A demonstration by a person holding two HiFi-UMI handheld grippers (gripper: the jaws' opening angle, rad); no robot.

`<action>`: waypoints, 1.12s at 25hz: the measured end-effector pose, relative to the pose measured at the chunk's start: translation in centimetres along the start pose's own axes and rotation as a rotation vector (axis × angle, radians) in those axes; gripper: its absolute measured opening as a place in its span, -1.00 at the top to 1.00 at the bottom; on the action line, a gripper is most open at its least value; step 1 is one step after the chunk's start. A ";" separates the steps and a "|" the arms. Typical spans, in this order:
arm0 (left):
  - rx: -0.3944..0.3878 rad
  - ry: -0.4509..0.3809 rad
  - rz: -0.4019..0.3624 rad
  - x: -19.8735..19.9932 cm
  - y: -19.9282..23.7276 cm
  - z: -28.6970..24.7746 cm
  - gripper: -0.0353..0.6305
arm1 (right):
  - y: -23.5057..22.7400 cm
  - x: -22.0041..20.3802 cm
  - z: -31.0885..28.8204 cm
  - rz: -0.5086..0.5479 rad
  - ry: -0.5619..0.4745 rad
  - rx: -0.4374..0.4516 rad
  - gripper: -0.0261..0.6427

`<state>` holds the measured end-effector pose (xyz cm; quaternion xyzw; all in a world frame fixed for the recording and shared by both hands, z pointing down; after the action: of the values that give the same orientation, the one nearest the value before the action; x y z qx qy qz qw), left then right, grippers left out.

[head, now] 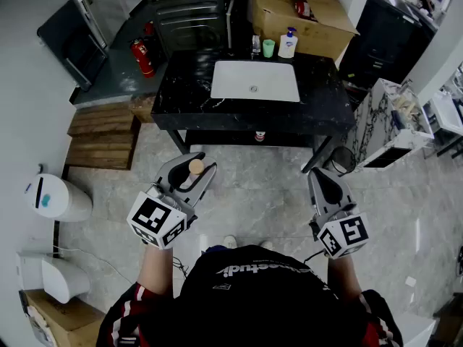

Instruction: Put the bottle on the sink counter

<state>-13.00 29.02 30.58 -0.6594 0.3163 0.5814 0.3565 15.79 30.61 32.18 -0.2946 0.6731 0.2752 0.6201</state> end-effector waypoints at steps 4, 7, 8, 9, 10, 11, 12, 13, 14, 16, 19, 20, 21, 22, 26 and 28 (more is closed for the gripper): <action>-0.004 -0.002 -0.009 0.2 0.0 -0.3 0.50 | -0.2 0.1 -0.4 0.013 0.000 0.005 0.80; -0.006 -0.001 -0.013 0.2 -0.1 -0.6 0.50 | -0.4 -0.2 -0.6 0.007 0.006 0.009 0.80; -0.006 0.000 -0.014 0.1 0.0 -0.6 0.50 | -0.4 -0.4 -0.6 0.003 0.007 0.010 0.80; -0.006 0.001 -0.014 0.1 0.0 -0.7 0.50 | -0.5 -0.4 -0.6 0.000 0.008 0.011 0.80; -0.006 0.002 -0.013 0.1 0.0 -0.8 0.50 | -0.5 -0.5 -0.6 -0.002 0.010 0.012 0.80; -0.005 0.003 -0.013 0.0 0.0 -0.9 0.50 | -0.5 -0.6 -0.6 -0.002 0.009 0.013 0.80; -0.004 0.004 -0.013 0.0 0.0 -0.9 0.50 | -0.6 -0.6 -0.6 -0.001 0.005 0.013 0.80; -0.004 0.004 -0.012 0.0 0.0 -1.0 0.50 | -0.6 -0.5 -0.5 0.000 -0.005 0.014 0.80; -0.003 0.004 -0.012 0.0 0.0 -1.1 0.50 | -0.6 -0.4 -0.5 0.000 -0.021 0.018 0.80; -0.004 0.003 -0.008 0.0 -0.1 -1.3 0.50 | -0.6 -0.1 -0.3 0.003 -0.049 0.029 0.80; -0.005 0.000 -0.006 0.2 -0.5 -1.8 0.50 | -0.9 -0.1 -0.1 0.010 -0.047 0.035 0.80; -0.006 -0.001 -0.005 0.2 -0.6 -2.0 0.50 | -1.1 -0.2 -0.1 0.007 -0.042 0.037 0.80; -0.006 -0.002 -0.004 0.3 -0.8 -2.2 0.50 | -1.2 -0.4 0.0 0.003 -0.038 0.039 0.80; -0.006 -0.003 -0.002 0.3 -1.0 -2.4 0.50 | -1.4 -0.5 0.1 -0.002 -0.037 0.041 0.80; 0.003 -0.005 -0.008 0.8 -1.7 -3.1 0.50 | -2.2 -0.6 0.8 -0.026 -0.060 0.066 0.80; 0.007 -0.007 -0.013 1.1 -2.3 -3.6 0.50 | -2.8 -0.8 1.3 -0.027 -0.062 0.077 0.80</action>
<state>-9.02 27.20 29.98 -0.6581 0.3130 0.5802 0.3637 18.80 29.73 32.82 -0.2710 0.6597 0.2498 0.6549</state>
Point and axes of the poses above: the fingertips, and each gripper's own axes: z backward along the fingers, y to its left, x out of its top, the point moved 5 cm from there along z, backward along the fingers, and after that the axes turned 11 degrees about x, right-handed, at the moved point
